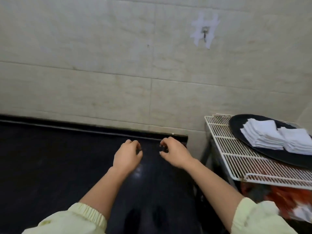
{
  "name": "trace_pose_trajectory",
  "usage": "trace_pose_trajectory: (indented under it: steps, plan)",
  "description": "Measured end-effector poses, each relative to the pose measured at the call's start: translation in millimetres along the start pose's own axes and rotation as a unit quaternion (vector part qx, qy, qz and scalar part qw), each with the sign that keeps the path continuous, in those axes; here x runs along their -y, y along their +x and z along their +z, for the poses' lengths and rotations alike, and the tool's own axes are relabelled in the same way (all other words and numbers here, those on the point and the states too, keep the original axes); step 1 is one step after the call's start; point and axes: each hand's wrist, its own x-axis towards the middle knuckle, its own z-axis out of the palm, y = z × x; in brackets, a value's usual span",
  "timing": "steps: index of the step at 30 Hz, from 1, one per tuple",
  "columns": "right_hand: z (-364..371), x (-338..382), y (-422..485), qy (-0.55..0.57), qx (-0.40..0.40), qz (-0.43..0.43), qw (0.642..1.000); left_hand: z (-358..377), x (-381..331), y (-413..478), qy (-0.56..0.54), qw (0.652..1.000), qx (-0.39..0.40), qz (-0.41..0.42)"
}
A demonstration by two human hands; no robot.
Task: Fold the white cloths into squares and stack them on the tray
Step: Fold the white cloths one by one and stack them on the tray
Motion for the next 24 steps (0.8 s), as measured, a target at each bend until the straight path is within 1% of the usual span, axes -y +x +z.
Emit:
trace_pose_trajectory:
  steps: [6,13,18,24]
  plan:
    - [68,127,28,-0.001,0.051,-0.096,0.994,-63,120,-49,0.043,0.994,-0.024,-0.096]
    - [145,276,66,-0.013,0.124,-0.214,0.969,-137,251,-92,0.078,0.969,-0.076,-0.221]
    - [193,378,100,-0.013,0.149,-0.283,0.947,-186,347,-110,0.129,0.946,-0.09,-0.282]
    - [254,492,157,-0.024,0.164,-0.342,0.925,-241,457,-101,0.146,0.923,-0.115,-0.338]
